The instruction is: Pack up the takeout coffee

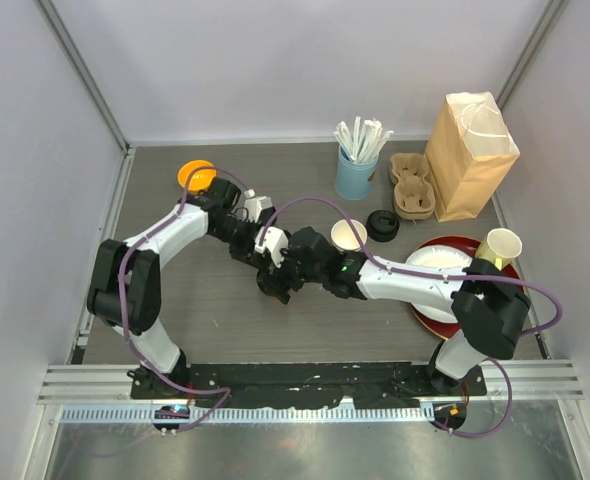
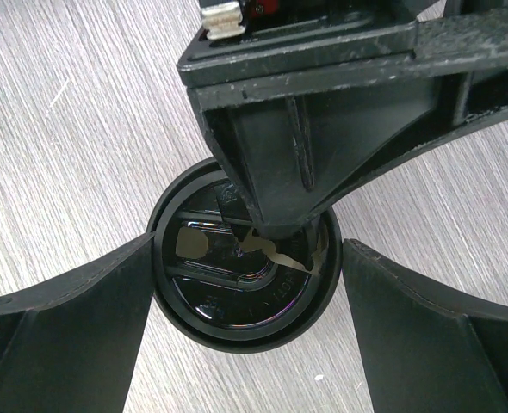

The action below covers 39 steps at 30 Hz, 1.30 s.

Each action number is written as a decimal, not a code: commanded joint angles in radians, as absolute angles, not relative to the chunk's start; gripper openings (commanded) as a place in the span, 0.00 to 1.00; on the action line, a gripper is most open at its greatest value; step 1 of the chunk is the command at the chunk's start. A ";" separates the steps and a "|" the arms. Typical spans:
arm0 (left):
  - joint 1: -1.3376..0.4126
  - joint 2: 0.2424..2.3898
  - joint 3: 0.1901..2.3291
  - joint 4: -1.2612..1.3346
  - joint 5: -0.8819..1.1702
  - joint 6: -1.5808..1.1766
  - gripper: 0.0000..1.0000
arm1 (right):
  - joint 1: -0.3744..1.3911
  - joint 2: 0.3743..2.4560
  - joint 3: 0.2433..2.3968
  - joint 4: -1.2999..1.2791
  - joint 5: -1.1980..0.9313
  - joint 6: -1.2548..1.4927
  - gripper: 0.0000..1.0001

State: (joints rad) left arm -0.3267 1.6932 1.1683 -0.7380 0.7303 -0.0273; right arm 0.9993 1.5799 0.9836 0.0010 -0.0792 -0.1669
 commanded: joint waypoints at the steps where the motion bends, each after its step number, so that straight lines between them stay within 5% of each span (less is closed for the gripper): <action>1: -0.353 1.701 1.167 -0.745 0.672 -0.008 0.57 | 1.002 1.565 0.976 -0.005 -0.057 -0.190 0.90; 15: -0.377 1.683 1.163 -0.726 0.540 -0.005 0.42 | 0.980 1.493 0.986 0.074 -0.045 -0.160 0.92; 39: -0.380 1.597 1.236 -0.755 0.617 0.032 0.56 | 0.884 1.451 0.953 0.089 -0.240 -0.054 0.88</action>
State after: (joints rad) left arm -0.3798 1.5894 1.2205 -0.7483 0.5636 0.0124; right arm 0.8879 1.5055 0.9417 0.0372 -0.1669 -0.0750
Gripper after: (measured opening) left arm 0.560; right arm 0.886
